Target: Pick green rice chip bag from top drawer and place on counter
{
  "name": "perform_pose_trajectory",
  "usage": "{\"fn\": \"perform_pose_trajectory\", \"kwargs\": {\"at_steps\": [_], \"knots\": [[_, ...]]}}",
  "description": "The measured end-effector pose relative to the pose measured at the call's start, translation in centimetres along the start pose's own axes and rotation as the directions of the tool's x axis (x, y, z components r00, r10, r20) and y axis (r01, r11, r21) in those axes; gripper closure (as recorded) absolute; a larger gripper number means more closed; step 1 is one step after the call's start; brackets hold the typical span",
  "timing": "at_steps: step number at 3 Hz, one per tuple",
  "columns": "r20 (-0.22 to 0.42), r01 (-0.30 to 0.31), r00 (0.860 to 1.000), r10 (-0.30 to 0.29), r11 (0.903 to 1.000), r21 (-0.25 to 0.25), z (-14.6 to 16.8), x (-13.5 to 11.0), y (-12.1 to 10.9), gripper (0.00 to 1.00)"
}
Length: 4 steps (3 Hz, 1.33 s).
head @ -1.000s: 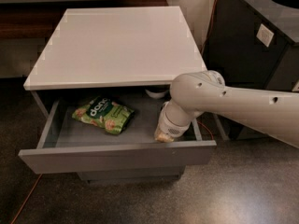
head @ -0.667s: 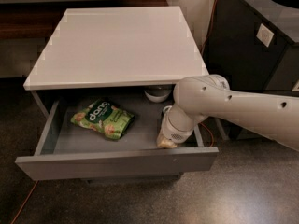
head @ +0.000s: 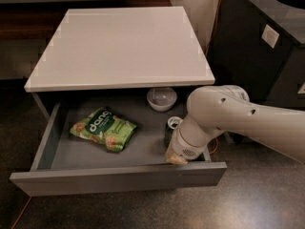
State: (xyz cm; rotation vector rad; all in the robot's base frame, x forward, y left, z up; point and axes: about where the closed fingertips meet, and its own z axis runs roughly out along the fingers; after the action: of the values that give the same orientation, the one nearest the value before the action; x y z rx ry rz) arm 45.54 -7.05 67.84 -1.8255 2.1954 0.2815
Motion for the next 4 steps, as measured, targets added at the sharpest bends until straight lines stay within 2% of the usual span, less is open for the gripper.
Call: {"fn": "perform_pose_trajectory", "kwargs": {"at_steps": [2,3,4], "knots": [[-0.011,-0.036,0.999,0.036,0.9992,-0.016,-1.5,1.3,3.7,1.0],[-0.017,-0.04,0.999,0.04,0.999,-0.018,-2.9,1.0,4.8,1.0],[-0.012,-0.022,1.0,0.022,0.9996,-0.016,-4.2,-0.5,4.6,1.0]]}}
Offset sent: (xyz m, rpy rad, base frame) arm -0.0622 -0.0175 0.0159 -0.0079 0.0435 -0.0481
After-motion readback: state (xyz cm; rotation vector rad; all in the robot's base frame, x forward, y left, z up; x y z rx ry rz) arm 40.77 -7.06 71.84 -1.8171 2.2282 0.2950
